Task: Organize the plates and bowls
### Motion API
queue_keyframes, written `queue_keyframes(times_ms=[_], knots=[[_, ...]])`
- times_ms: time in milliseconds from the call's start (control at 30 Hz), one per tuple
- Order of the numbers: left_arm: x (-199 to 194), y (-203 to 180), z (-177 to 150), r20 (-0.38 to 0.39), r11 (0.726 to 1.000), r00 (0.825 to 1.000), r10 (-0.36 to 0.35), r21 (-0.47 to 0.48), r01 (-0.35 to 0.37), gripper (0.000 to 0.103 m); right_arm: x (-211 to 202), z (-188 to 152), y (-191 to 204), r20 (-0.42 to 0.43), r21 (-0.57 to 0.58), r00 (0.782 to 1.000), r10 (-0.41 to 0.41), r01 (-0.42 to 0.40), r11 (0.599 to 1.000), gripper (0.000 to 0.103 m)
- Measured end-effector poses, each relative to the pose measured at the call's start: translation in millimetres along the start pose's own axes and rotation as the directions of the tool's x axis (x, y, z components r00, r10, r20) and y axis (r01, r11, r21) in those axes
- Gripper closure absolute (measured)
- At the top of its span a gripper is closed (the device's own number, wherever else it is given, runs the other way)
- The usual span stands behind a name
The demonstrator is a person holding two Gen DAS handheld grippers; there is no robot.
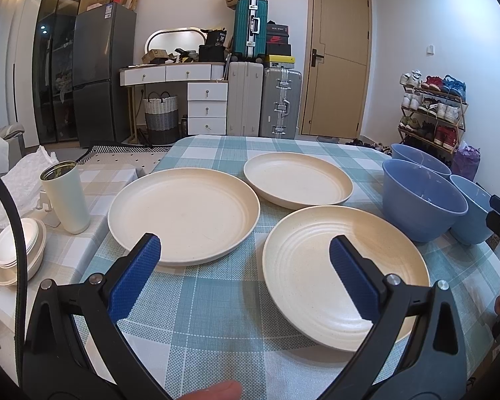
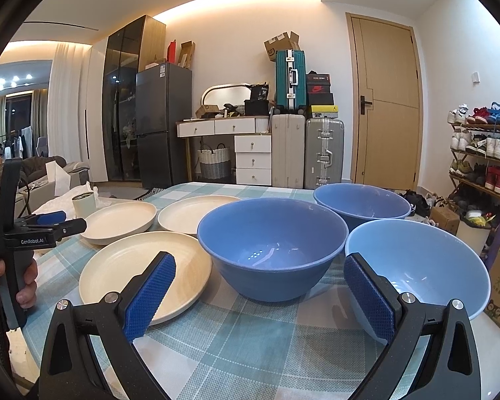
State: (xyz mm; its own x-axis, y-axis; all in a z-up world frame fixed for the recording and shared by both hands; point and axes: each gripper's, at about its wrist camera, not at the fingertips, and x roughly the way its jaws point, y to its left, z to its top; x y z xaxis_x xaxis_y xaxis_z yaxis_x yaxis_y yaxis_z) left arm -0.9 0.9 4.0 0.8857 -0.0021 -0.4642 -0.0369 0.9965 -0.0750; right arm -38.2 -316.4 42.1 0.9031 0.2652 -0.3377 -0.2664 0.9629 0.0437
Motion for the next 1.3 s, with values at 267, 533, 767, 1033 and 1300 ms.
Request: queue_keyframes(times_ms=[267,533,767,1033,1300], knots=[[0,0,0,0.001,1.0,1.0,0.0,0.0,0.0,0.002,1,0,-1,-0.001,0.001,1.0,0.0,0.0,1.0,0.0],[-1,-1,0,0.005,1.0,1.0,0.003,0.001,-0.003,0.002,2,0,-1,-0.009,0.002,1.0,0.001,-0.001,1.0,0.0],[0,-1,1,0.006,1.0,1.0,0.003,0.005,-0.003,0.002,7,-3,-4,-0.036,0.013,0.999,-0.004,0.005,1.0,0.0],[1,1,5,0.0,1.0,1.0,0.021,0.011,-0.021,0.002,7,-2,-7,-0.048,0.035,0.999,0.007,-0.005,0.999,0.0],[-2,7,9,0.017,0.999,0.999,0.033,0.017,-0.033,0.002,13,6,-6,-0.085,0.073,0.996,0.037,-0.03,0.997,0.0]])
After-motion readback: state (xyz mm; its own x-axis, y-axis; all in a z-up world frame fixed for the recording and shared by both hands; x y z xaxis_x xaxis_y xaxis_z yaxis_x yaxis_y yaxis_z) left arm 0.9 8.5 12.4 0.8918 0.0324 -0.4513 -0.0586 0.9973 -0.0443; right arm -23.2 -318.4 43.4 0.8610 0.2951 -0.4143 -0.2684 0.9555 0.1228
